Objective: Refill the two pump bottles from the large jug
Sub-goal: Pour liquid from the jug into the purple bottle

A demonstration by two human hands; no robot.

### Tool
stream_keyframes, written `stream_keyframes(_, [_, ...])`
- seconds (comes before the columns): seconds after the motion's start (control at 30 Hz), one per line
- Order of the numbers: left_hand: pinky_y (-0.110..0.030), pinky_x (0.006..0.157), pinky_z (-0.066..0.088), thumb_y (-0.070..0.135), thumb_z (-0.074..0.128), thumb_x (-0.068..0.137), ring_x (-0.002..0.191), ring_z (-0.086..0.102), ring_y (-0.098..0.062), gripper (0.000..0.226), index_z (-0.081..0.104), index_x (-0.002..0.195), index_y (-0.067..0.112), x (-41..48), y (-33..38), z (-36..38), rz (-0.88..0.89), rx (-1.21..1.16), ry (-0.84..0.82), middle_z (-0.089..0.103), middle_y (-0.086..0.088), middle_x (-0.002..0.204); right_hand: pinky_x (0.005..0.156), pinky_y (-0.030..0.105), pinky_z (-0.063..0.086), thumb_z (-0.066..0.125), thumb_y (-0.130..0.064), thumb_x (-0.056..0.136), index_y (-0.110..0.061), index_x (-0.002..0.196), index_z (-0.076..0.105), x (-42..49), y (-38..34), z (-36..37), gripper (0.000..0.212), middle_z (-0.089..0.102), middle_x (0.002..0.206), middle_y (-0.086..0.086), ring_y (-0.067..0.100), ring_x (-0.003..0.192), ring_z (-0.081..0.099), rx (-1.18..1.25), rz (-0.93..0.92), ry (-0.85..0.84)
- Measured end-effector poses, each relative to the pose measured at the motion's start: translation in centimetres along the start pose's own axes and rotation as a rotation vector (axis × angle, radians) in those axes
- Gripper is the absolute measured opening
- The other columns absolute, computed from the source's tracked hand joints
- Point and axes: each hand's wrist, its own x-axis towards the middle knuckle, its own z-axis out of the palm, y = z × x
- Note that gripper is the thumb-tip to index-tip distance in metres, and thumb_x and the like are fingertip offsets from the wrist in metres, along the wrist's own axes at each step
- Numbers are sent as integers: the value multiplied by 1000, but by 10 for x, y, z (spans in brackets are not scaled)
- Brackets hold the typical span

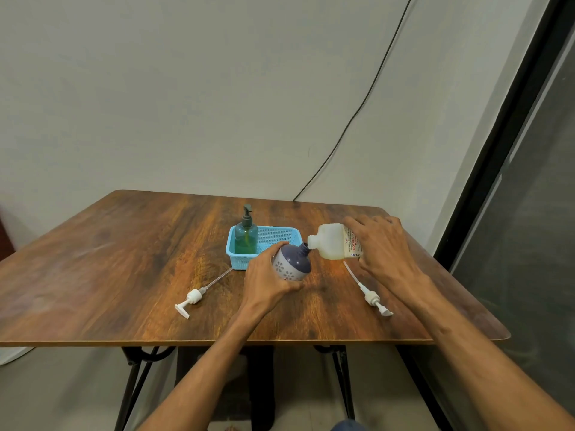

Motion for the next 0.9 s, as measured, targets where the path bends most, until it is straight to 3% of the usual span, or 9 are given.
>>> stream_keyframes(0.3, [-22, 94, 43, 31, 91, 63, 113, 59, -16, 82, 52, 134, 13, 1, 0, -1, -7, 11, -7, 62, -5, 126, 104, 46, 35, 74, -23, 80, -30, 140, 43, 2, -2, -3, 68, 58, 134, 1, 27, 122, 53, 3, 8, -30])
stream_keyframes(0.57, [-12, 89, 38, 31, 91, 61, 106, 55, -7, 81, 54, 131, 15, 0, 1, -1, 3, 12, 0, 63, -3, 123, 104, 46, 35, 75, -27, 80, -31, 141, 43, 2, -1, -2, 69, 58, 135, 0, 27, 121, 54, -11, 0, -26])
stream_keyframes(0.9, [-18, 92, 40, 31, 90, 63, 111, 57, -13, 81, 52, 133, 14, 1, 0, 1, -22, 12, -6, 62, -5, 126, 103, 46, 36, 75, -25, 80, -29, 140, 44, 1, -2, -4, 68, 59, 134, 1, 27, 120, 55, -6, 5, -26])
